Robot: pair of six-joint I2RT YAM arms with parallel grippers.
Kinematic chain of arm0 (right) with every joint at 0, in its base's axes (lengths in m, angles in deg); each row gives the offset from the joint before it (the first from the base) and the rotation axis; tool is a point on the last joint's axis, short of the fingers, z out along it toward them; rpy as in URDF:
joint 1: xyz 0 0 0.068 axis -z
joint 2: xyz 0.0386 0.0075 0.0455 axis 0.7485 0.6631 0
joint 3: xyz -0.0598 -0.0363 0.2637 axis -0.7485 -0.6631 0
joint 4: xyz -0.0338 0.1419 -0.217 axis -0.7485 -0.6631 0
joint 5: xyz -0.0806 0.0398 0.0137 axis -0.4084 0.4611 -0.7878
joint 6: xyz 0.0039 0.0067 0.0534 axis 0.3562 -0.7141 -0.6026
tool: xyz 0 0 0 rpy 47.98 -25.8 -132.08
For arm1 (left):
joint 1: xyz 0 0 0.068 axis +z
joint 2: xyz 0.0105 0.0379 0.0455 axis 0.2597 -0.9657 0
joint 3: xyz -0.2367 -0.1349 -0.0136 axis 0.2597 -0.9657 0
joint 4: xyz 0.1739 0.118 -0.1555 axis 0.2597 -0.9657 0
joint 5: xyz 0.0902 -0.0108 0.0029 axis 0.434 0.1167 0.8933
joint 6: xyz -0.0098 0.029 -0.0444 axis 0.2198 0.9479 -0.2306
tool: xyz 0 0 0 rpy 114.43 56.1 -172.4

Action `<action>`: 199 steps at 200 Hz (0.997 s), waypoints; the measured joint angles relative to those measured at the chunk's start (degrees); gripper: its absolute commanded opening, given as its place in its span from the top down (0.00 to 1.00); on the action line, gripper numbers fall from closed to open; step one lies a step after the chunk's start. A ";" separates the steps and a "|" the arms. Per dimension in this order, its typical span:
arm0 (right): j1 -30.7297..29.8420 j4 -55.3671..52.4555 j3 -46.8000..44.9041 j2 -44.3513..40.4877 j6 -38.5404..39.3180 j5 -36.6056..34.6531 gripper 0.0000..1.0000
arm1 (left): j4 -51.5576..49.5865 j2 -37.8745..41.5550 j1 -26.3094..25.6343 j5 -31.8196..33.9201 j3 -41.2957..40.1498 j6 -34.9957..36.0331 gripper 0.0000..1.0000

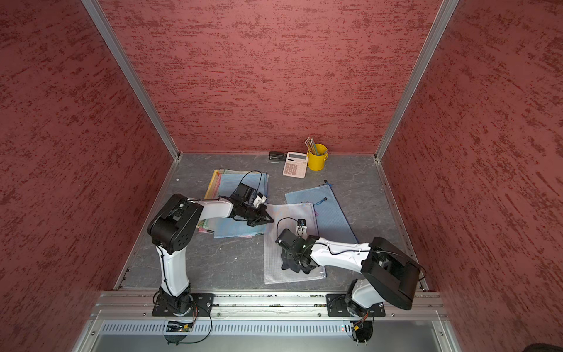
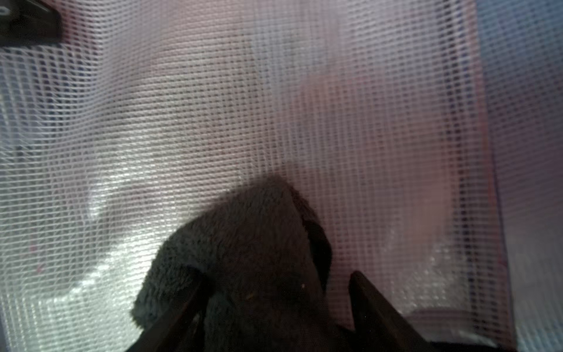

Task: Wipe the document bag
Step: Wipe the dirt from the document bag.

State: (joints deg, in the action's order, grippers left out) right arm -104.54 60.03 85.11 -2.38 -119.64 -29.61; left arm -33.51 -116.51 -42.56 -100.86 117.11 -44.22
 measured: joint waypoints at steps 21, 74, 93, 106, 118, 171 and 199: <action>-0.02 3.43 -0.52 0.79 0.68 -0.48 0.30 | 0.00 0.00 -0.07 0.11 0.07 -0.02 1.00; -0.76 6.08 0.98 3.69 -0.68 0.31 0.90 | -0.11 0.00 0.24 0.15 0.09 0.00 1.00; -0.72 5.79 -0.07 0.81 -3.15 1.57 1.00 | -0.37 0.02 0.96 0.09 0.09 0.20 1.00; -0.68 1.40 -0.72 -2.34 -4.59 2.64 1.00 | -0.96 0.17 1.66 -0.13 0.09 0.66 1.00; -0.70 -6.34 -0.26 -5.70 -5.66 2.73 1.00 | -1.70 0.46 1.92 -0.17 0.09 0.96 1.00; 4.02 -19.78 19.43 -4.61 -0.11 -2.84 1.00 | -3.08 1.18 1.31 -0.04 1.46 2.54 1.00; 4.20 -9.99 22.38 5.49 3.43 -2.99 1.00 | -3.45 1.27 0.68 0.13 1.60 2.99 1.00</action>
State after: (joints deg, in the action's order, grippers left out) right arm -100.34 50.04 107.49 3.11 -116.20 -32.61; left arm -36.96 -115.25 -41.88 -100.73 118.71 -41.23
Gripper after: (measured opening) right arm 0.099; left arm 0.054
